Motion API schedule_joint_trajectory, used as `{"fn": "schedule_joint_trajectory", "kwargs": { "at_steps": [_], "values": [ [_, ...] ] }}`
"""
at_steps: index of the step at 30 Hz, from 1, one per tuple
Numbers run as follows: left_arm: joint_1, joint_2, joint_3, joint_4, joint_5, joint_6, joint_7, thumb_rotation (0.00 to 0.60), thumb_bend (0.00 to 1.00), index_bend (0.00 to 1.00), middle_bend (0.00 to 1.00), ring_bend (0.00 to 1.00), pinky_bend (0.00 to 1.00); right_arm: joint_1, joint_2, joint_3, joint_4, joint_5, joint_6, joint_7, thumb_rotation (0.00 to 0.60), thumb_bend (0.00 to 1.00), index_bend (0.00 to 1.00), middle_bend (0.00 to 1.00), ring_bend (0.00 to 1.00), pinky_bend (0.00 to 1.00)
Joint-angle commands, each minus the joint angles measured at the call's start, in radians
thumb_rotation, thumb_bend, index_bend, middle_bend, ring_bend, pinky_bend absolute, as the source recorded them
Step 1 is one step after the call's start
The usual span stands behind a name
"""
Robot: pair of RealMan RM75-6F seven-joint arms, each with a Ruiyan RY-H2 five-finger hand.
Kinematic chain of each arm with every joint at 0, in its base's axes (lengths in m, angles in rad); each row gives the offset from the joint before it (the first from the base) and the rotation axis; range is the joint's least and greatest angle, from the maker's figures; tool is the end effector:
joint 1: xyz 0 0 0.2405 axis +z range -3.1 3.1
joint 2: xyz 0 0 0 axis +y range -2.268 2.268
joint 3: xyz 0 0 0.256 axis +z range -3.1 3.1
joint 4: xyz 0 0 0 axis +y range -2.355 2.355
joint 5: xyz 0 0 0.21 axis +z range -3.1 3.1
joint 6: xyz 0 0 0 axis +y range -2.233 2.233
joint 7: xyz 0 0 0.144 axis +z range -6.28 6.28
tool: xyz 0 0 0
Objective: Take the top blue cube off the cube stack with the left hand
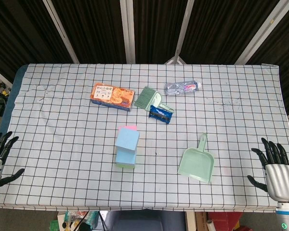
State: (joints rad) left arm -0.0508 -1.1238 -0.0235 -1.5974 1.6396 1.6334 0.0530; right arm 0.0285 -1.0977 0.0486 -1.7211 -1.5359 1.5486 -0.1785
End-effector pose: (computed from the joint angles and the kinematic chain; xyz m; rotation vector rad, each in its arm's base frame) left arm -0.2945 0.1632 0.1667 -1.4285 -0.7319 -0.9846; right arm -0.2925 -0.1624 0.1630 1.3813 -0.8097 0.8521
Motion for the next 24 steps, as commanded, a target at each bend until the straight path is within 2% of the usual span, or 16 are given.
{"fn": "schedule_joint_trajectory", "kwargs": {
  "at_steps": [1, 19, 24],
  "values": [
    [-0.001, 0.001, 0.0, -0.001, -0.005, -0.006, 0.001, 0.6, 0.15, 0.12, 0.06, 0.0, 0.16, -0.003, 0.007, 0.0, -0.01, 0.01, -0.005, -0.001, 0.6, 0.15, 0.25, 0.0, 0.0, 0.0],
    [-0.021, -0.017, -0.009, -0.003, -0.03, -0.049, 0.025, 0.6, 0.13, 0.12, 0.06, 0.0, 0.17, -0.013, 0.026, -0.005, -0.042, 0.027, -0.013, -0.017, 0.6, 0.15, 0.25, 0.0, 0.0, 0.0],
    [-0.027, -0.005, -0.004, -0.014, -0.023, -0.06, -0.005, 0.6, 0.13, 0.11, 0.06, 0.0, 0.17, -0.015, 0.026, 0.001, -0.041, 0.033, -0.008, -0.009, 0.6, 0.15, 0.25, 0.0, 0.0, 0.0]
  ]
}}
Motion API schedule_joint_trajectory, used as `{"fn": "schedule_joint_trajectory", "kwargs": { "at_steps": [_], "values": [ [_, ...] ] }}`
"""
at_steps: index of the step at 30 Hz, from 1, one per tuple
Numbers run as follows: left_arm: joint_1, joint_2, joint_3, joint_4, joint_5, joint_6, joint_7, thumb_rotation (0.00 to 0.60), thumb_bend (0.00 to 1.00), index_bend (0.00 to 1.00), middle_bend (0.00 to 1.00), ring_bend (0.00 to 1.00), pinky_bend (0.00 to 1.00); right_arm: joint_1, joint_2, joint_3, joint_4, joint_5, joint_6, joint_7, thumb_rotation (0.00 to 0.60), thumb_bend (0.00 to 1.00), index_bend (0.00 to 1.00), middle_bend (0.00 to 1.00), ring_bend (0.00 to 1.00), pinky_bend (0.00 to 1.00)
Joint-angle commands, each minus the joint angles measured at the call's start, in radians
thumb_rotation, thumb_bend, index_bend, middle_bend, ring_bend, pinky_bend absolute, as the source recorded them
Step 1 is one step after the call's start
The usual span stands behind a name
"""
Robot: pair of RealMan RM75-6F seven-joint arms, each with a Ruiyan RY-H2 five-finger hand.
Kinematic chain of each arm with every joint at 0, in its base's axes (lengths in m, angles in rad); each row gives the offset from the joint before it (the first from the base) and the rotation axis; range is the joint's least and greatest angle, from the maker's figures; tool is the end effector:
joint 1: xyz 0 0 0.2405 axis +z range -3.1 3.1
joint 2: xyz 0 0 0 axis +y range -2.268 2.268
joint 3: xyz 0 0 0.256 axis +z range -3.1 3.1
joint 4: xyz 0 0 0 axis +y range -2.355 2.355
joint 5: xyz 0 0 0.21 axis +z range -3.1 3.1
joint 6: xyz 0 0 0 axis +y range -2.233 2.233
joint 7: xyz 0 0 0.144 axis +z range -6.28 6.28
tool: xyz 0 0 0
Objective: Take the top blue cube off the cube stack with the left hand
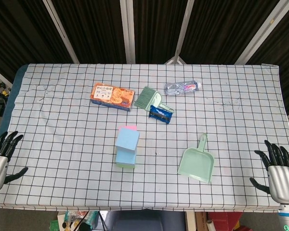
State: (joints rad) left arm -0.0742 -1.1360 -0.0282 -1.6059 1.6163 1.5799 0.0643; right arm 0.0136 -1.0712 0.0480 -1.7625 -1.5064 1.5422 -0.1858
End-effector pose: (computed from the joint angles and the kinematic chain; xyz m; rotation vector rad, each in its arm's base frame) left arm -0.2937 0.1719 0.1573 -1.4482 -0.7672 -0.9661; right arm -0.2929 -0.1576 0.1682 1.3548 -0.8435 0.8255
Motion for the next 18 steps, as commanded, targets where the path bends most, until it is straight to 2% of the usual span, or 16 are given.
{"fn": "schedule_joint_trajectory", "kwargs": {
  "at_steps": [1, 6, 8, 14, 18],
  "values": [
    [-0.006, 0.01, -0.001, -0.006, -0.002, -0.011, -0.016, 0.6, 0.13, 0.11, 0.06, 0.0, 0.17, 0.001, -0.002, 0.002, -0.001, 0.007, -0.005, -0.005, 0.6, 0.15, 0.25, 0.0, 0.0, 0.0],
    [-0.026, 0.059, -0.003, -0.051, -0.013, -0.051, -0.016, 0.6, 0.1, 0.09, 0.06, 0.0, 0.17, 0.005, -0.004, -0.001, -0.005, 0.004, -0.015, -0.013, 0.6, 0.15, 0.25, 0.0, 0.0, 0.0],
    [-0.052, 0.108, -0.016, -0.094, -0.038, -0.098, -0.023, 0.6, 0.1, 0.08, 0.06, 0.0, 0.17, 0.006, -0.006, -0.003, -0.007, 0.002, -0.017, -0.017, 0.6, 0.15, 0.25, 0.0, 0.0, 0.0],
    [-0.128, 0.216, -0.067, -0.201, -0.132, -0.222, 0.076, 0.6, 0.08, 0.08, 0.05, 0.0, 0.17, 0.009, -0.01, -0.004, -0.008, 0.005, -0.027, -0.032, 0.6, 0.15, 0.25, 0.0, 0.0, 0.0],
    [-0.211, 0.281, -0.1, -0.281, -0.162, -0.345, 0.018, 0.6, 0.08, 0.08, 0.03, 0.0, 0.15, 0.013, -0.018, -0.003, -0.008, 0.015, -0.036, -0.054, 0.6, 0.15, 0.25, 0.0, 0.0, 0.0]
  ]
}}
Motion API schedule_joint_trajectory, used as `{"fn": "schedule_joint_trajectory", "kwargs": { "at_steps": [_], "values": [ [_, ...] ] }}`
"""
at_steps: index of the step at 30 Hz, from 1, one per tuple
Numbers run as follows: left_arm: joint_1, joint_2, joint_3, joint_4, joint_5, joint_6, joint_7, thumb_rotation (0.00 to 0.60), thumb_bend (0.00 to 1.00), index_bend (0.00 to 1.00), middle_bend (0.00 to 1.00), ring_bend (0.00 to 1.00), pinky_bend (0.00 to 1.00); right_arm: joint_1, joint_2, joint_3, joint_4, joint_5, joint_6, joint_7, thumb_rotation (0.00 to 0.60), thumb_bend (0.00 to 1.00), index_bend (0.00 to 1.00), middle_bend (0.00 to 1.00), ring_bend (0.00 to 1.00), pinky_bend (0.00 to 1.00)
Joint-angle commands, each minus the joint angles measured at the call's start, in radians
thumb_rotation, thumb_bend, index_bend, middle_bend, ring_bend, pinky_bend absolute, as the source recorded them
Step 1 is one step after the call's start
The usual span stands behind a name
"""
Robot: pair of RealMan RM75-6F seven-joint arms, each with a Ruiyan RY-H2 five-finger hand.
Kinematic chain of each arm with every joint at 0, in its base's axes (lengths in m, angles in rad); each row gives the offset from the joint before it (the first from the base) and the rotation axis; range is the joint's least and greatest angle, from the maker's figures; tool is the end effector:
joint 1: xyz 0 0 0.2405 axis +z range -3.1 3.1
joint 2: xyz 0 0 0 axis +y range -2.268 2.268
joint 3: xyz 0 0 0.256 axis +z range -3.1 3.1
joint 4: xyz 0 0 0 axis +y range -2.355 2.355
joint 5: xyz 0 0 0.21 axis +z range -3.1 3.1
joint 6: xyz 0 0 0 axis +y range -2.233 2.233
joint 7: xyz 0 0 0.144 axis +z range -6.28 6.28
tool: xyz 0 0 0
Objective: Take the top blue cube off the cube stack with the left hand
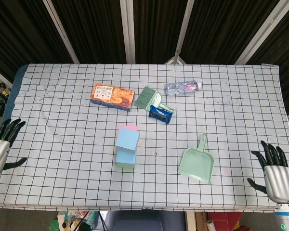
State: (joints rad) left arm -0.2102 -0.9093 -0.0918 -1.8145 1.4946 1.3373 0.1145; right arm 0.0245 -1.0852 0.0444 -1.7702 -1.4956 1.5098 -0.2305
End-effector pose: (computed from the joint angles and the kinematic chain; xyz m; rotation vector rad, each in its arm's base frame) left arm -0.2618 0.2204 0.1906 -1.5659 -0.7946 -0.8516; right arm -0.2916 -0.1600 0.1590 1.3848 -0.8508 0.7904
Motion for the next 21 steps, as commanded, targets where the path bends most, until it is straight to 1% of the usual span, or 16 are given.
{"fn": "schedule_joint_trajectory", "kwargs": {
  "at_steps": [1, 5, 9, 13, 14, 17, 21],
  "values": [
    [-0.097, 0.068, -0.044, -0.087, -0.05, -0.136, -0.043, 0.6, 0.07, 0.08, 0.02, 0.0, 0.14, 0.003, -0.006, 0.0, -0.001, 0.005, -0.005, -0.016, 0.6, 0.15, 0.25, 0.0, 0.0, 0.0],
    [-0.157, 0.082, -0.054, -0.11, -0.067, -0.22, 0.0, 0.6, 0.07, 0.08, 0.02, 0.0, 0.14, 0.003, -0.006, -0.003, -0.007, 0.002, -0.008, -0.024, 0.6, 0.15, 0.25, 0.0, 0.0, 0.0],
    [-0.219, 0.083, -0.06, -0.14, -0.09, -0.323, -0.05, 0.6, 0.07, 0.08, 0.02, 0.0, 0.14, 0.002, -0.01, -0.004, -0.009, 0.005, -0.007, -0.037, 0.6, 0.15, 0.25, 0.0, 0.0, 0.0],
    [-0.282, 0.071, -0.083, -0.157, -0.119, -0.391, -0.077, 0.6, 0.07, 0.08, 0.02, 0.0, 0.14, 0.002, -0.01, -0.005, -0.015, 0.011, -0.011, -0.049, 0.6, 0.15, 0.25, 0.0, 0.0, 0.0],
    [-0.306, 0.053, -0.092, -0.164, -0.133, -0.413, -0.072, 0.6, 0.07, 0.08, 0.02, 0.0, 0.14, 0.002, -0.012, -0.004, -0.015, 0.013, -0.013, -0.051, 0.6, 0.15, 0.25, 0.0, 0.0, 0.0],
    [-0.351, 0.028, -0.115, -0.187, -0.188, -0.445, -0.056, 0.6, 0.07, 0.08, 0.02, 0.0, 0.14, 0.004, -0.015, -0.001, -0.013, 0.017, -0.013, -0.052, 0.6, 0.15, 0.25, 0.0, 0.0, 0.0],
    [-0.382, -0.009, -0.133, -0.198, -0.207, -0.444, -0.068, 0.6, 0.07, 0.09, 0.02, 0.0, 0.14, 0.005, -0.017, 0.0, -0.011, 0.022, -0.016, -0.057, 0.6, 0.15, 0.25, 0.0, 0.0, 0.0]
  ]
}}
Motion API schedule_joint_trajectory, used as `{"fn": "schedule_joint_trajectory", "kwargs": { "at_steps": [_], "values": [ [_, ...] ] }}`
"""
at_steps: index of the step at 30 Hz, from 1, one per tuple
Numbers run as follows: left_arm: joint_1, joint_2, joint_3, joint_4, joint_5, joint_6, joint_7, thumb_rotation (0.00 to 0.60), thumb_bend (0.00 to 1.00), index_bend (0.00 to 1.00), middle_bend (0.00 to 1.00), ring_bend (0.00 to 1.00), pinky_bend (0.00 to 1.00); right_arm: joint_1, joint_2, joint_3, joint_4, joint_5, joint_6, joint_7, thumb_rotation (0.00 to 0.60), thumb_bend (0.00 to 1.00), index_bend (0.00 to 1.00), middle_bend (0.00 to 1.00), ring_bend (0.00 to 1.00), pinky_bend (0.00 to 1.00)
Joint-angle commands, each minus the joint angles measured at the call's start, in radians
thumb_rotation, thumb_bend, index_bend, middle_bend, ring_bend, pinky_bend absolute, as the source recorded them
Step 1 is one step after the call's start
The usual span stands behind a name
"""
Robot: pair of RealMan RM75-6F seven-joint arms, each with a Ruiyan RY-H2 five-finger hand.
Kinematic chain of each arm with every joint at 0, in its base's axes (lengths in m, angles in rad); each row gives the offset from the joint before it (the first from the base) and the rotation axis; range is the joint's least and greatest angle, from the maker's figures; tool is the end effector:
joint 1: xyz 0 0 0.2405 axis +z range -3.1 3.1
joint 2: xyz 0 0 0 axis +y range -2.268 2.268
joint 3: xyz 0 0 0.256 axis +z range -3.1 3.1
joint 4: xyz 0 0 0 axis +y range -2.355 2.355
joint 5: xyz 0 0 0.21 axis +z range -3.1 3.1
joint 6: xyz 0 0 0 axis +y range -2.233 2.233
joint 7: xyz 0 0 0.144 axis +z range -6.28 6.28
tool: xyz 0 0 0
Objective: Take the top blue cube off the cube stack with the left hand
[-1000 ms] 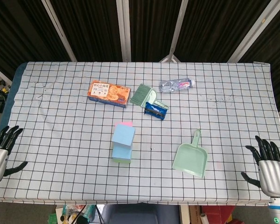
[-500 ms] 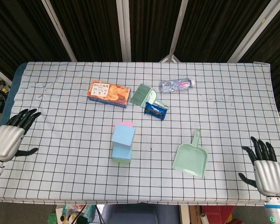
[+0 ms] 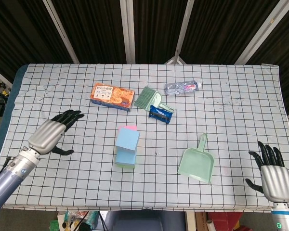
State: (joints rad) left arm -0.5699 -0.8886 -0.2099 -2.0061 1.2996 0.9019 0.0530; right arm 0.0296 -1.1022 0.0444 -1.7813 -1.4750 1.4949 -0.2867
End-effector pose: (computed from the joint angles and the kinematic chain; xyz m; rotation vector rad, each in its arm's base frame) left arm -0.1489 0.2921 0.1415 -1.8867 -1.0336 -0.9863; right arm -0.2905 -0.1612 0.1519 1.3941 -0.8481 0.7526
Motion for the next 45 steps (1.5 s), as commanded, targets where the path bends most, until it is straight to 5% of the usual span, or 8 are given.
{"fn": "schedule_joint_trajectory", "kwargs": {
  "at_steps": [1, 16, 32, 37, 45],
  "values": [
    [-0.035, -0.047, -0.015, -0.003, -0.017, -0.016, -0.01, 0.6, 0.07, 0.09, 0.02, 0.0, 0.14, 0.0, 0.0, 0.0, -0.001, 0.002, -0.001, -0.001, 0.6, 0.15, 0.25, 0.0, 0.0, 0.0],
    [-0.179, -0.276, -0.04, 0.035, -0.208, 0.026, 0.193, 0.6, 0.07, 0.1, 0.05, 0.0, 0.14, -0.006, 0.008, 0.002, 0.0, 0.003, 0.009, 0.011, 0.6, 0.15, 0.25, 0.0, 0.0, 0.0],
    [-0.234, -0.274, -0.022, -0.051, -0.275, 0.035, 0.252, 0.6, 0.07, 0.13, 0.13, 0.06, 0.22, -0.011, 0.02, 0.004, -0.017, 0.012, 0.014, 0.013, 0.6, 0.15, 0.25, 0.0, 0.0, 0.0],
    [-0.284, -0.373, -0.042, -0.001, -0.337, 0.093, 0.327, 0.6, 0.24, 0.13, 0.19, 0.13, 0.29, -0.012, 0.021, 0.004, -0.016, 0.011, 0.015, 0.016, 0.6, 0.15, 0.25, 0.0, 0.0, 0.0],
    [-0.345, -0.394, -0.045, -0.011, -0.472, 0.108, 0.428, 0.6, 0.25, 0.16, 0.22, 0.16, 0.29, -0.009, 0.021, 0.006, -0.016, 0.024, 0.005, 0.017, 0.6, 0.15, 0.25, 0.0, 0.0, 0.0]
  ]
}}
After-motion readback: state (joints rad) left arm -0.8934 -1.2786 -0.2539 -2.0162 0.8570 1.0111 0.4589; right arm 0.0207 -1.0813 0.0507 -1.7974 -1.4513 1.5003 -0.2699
